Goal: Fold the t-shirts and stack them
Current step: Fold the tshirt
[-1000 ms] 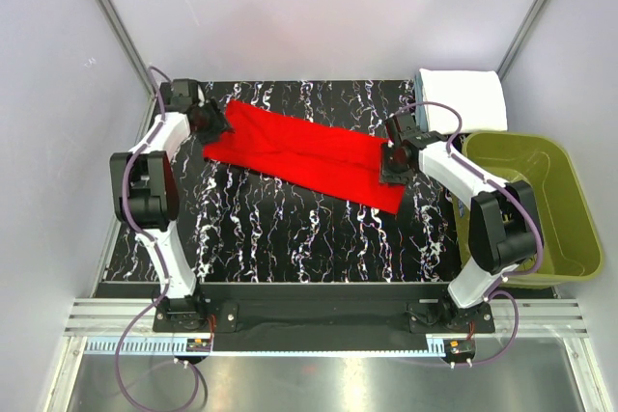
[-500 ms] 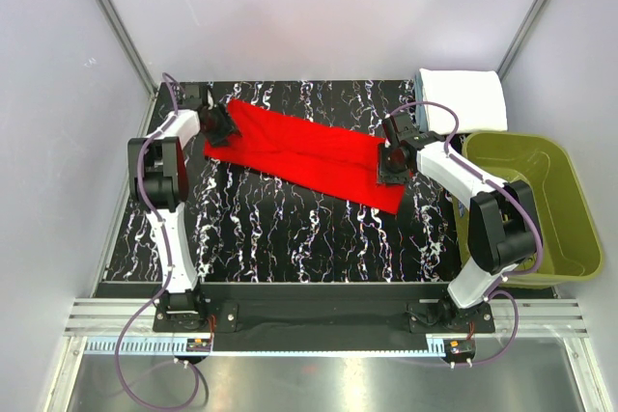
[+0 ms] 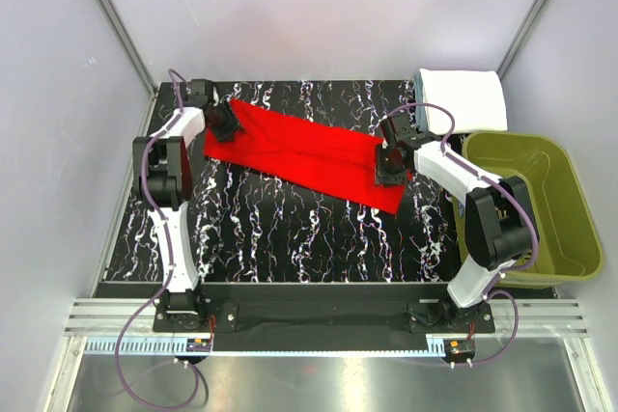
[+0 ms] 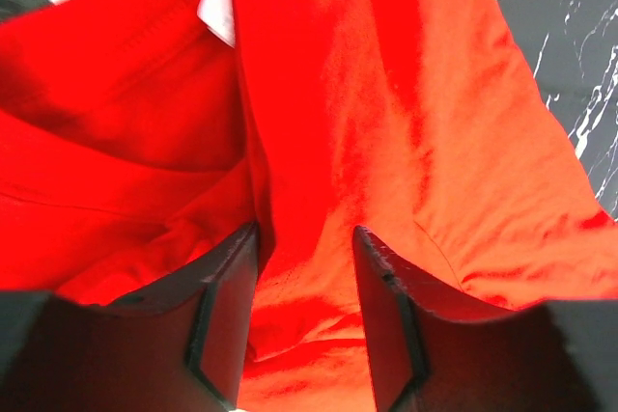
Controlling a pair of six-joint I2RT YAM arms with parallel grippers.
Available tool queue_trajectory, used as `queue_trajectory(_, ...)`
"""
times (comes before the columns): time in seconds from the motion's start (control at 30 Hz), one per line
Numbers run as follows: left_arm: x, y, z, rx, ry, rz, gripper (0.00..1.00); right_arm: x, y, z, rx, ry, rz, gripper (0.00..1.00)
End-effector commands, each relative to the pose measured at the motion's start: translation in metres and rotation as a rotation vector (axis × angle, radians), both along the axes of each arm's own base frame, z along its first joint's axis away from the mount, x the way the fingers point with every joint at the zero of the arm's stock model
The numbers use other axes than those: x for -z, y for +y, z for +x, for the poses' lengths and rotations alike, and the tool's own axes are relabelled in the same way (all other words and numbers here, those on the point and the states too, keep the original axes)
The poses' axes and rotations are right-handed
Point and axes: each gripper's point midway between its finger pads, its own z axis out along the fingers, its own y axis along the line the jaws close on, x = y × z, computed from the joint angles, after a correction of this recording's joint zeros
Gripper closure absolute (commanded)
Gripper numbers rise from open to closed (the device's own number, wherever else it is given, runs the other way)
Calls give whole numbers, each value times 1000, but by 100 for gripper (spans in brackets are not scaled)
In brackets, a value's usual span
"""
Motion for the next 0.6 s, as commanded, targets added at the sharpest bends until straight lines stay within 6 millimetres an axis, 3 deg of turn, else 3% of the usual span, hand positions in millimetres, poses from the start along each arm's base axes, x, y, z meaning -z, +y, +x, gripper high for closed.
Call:
queue_trajectory(0.0,-18,-6,12,4,-51,-14,55,-11,9,9,-29,-48,23,63)
queue_trajectory(0.1,-22,-6,13,0,-59,-17,64,-10,8,8,-30,-48,21,64)
queue_trajectory(0.27,-35,-10,21,-15,-87,-48,99,-8,10,9,-29,-49,31,63)
queue_trajectory(0.33,-43,-30,24,20,-120,-86,100,-9,13,11,-28,-50,40,63)
queue_trajectory(0.57,-80,-69,44,68,-249,-276,100,-15,16,18,-32,-72,48,63)
